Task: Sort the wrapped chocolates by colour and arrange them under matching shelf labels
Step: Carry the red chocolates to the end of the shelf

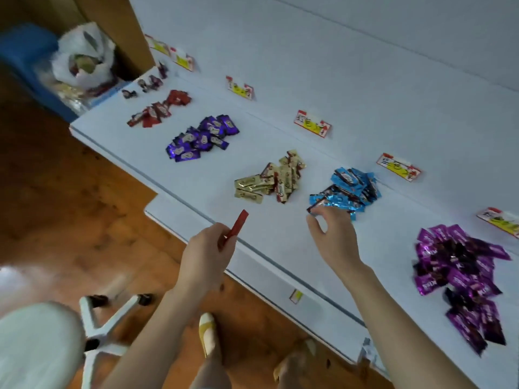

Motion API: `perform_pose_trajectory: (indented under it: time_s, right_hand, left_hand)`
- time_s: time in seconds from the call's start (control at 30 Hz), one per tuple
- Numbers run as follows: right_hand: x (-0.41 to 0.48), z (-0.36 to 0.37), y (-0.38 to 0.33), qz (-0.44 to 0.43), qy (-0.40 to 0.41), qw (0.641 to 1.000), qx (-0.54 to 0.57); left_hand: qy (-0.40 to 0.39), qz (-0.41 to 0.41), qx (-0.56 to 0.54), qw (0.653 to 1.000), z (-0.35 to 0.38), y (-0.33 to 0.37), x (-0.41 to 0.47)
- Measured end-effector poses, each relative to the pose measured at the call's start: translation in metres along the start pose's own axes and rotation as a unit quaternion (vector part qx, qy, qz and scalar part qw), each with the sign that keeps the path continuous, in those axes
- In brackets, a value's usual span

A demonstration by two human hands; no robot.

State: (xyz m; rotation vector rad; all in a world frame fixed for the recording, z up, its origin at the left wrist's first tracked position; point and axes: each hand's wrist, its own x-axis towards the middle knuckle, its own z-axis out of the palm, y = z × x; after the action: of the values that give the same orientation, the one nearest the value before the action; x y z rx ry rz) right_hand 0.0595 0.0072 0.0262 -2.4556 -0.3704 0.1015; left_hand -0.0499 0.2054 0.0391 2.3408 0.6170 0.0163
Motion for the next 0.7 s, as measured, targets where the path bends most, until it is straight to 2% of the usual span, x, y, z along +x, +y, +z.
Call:
perform_pose_trajectory:
  time_s: [0.27,0.47,0.7]
  right_hand:
    - [0.026,0.089,-0.156,-0.035,0.004,0.995,0.094]
    - [0.074,0.139,-0.213,-0.051,-0.035,0.996,0.062]
    - [0.168,0.208,-0.275,-0.076,-0.084,0.990,0.082]
  left_hand:
    - [0.078,-0.029,-0.068,0.994,-0.113,-0.092,0.031]
    - [0.102,-0.047,-0.070,0.991,-0.162,-0.136,0.081]
    - [0.126,-0.071,-0.050,0.988,-0.208,-0.188,0.158]
